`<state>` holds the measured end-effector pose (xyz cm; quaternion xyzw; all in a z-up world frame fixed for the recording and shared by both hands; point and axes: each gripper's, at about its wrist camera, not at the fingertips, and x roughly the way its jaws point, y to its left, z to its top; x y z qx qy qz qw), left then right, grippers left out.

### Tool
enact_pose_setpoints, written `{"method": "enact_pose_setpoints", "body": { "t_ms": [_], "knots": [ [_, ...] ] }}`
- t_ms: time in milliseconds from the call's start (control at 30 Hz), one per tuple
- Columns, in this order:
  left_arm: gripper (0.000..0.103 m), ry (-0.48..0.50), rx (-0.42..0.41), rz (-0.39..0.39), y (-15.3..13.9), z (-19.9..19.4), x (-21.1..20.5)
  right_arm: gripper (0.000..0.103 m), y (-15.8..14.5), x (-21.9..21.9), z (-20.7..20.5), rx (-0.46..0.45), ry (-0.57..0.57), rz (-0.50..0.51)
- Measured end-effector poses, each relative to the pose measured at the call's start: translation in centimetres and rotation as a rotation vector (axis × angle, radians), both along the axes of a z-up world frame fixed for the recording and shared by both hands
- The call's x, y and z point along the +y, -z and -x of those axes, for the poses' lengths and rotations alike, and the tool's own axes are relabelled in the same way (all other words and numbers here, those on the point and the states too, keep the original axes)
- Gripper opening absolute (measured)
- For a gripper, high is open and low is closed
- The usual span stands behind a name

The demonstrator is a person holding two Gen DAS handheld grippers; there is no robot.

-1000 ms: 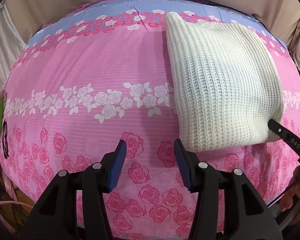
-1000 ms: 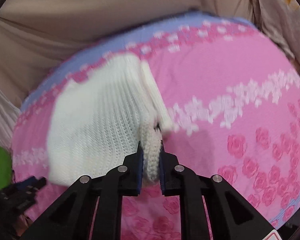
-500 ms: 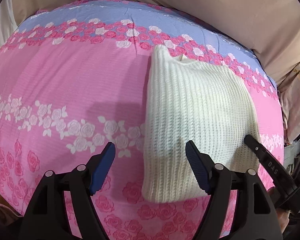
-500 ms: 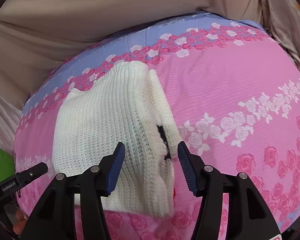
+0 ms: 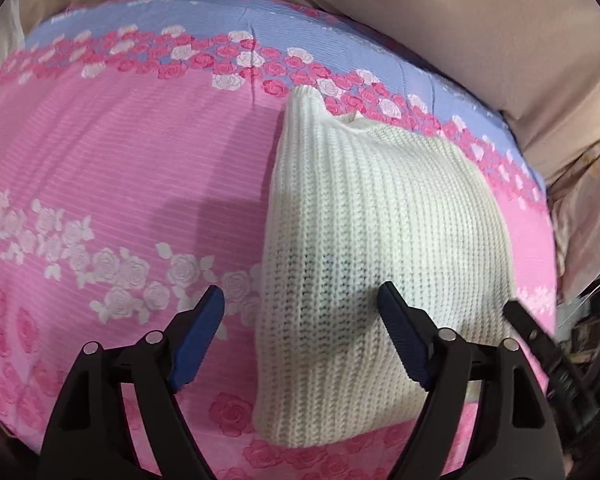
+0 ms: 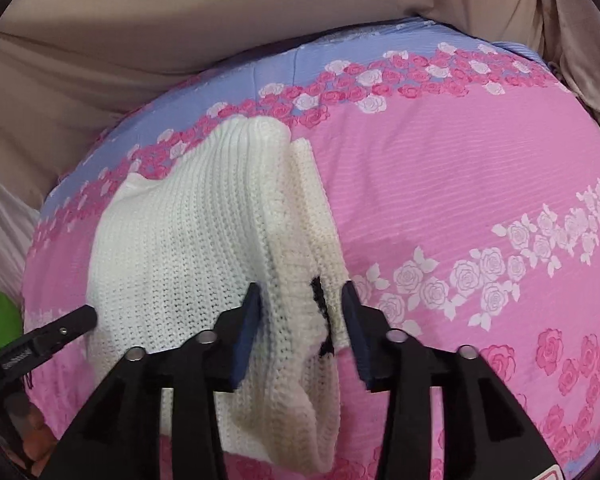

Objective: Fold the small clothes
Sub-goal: 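Grasp the sweater bundle with the left gripper while the right gripper grips its other end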

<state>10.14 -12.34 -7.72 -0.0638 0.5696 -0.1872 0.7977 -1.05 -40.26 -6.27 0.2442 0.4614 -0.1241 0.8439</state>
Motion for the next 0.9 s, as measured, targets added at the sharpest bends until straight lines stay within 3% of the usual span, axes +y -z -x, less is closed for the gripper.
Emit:
{"method": "enact_pose_setpoints", "body": {
  "t_ms": [33,100,200,333,467,533,567,633,700,800,900],
  "knots": [
    [0.082,-0.014,0.025,0.032,0.5,-0.4,0.2,0.076,-0.1,0.0,0.4,-0.017,0.008,-0.013],
    [0.084,-0.031,0.072,0.08,1.5,-1.1,0.6,0.082,0.9,-0.2,0.5,-0.006,0.011,-0.041],
    [0.085,-0.041,0.129,0.168,2.9,-1.7,0.7,0.082,4.0,-0.4,-0.2,0.087,0.009,-0.108],
    [0.09,-0.032,0.204,0.284,4.4,-2.1,0.3,0.084,5.6,-1.2,-0.7,0.056,0.039,-0.277],
    [0.095,-0.05,0.244,0.327,5.4,-2.3,-0.1,0.095,6.0,-1.2,-1.6,0.045,0.045,-0.314],
    [0.09,-0.049,0.255,0.3,5.2,-2.3,-0.4,0.094,5.9,-1.1,-2.1,0.049,0.048,-0.311],
    [0.08,-0.038,0.257,0.291,4.9,-2.3,-0.8,0.092,5.8,-1.2,-2.3,0.048,0.049,-0.314],
    [0.065,-0.005,0.251,0.272,3.8,-2.0,-0.8,0.055,5.6,-1.7,-2.4,0.03,0.047,-0.367],
    [0.055,0.024,0.236,0.269,2.4,-1.3,-0.7,0.044,4.7,-1.9,-2.0,0.009,0.063,-0.385],
    [0.054,0.073,0.261,0.282,0.4,1.5,0.0,0.039,2.3,-1.4,0.0,-0.035,0.048,-0.379],
    [0.054,0.126,0.305,0.267,0.1,5.9,0.9,0.038,0.6,-0.7,3.2,-0.032,0.027,-0.358]
  ]
}}
